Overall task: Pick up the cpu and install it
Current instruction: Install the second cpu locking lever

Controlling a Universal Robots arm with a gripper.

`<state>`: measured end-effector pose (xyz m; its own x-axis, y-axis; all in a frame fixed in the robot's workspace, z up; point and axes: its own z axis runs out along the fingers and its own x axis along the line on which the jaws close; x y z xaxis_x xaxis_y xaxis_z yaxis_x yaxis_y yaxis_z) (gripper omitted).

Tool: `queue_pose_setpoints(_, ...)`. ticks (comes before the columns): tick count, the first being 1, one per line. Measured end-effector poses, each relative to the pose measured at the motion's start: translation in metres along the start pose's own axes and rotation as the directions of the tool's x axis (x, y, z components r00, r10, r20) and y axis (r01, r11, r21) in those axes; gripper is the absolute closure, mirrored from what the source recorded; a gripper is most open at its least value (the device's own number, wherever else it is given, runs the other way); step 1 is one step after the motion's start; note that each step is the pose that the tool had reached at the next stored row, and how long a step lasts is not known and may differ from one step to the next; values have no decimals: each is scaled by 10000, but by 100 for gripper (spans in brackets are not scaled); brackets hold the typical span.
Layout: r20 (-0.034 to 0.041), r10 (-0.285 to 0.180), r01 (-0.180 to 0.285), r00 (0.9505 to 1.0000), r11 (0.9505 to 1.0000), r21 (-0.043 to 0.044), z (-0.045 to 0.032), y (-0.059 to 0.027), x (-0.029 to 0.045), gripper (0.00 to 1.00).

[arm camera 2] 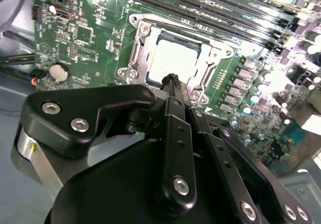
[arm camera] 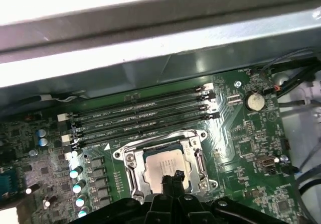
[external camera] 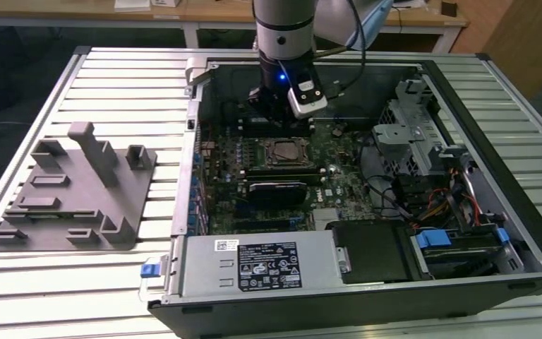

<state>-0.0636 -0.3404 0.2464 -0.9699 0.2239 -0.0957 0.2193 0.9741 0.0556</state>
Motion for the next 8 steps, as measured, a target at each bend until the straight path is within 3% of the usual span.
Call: queue_pose_setpoints(8, 0, 0, 0, 10000, 10000, 0, -30, 2, -3, 89)
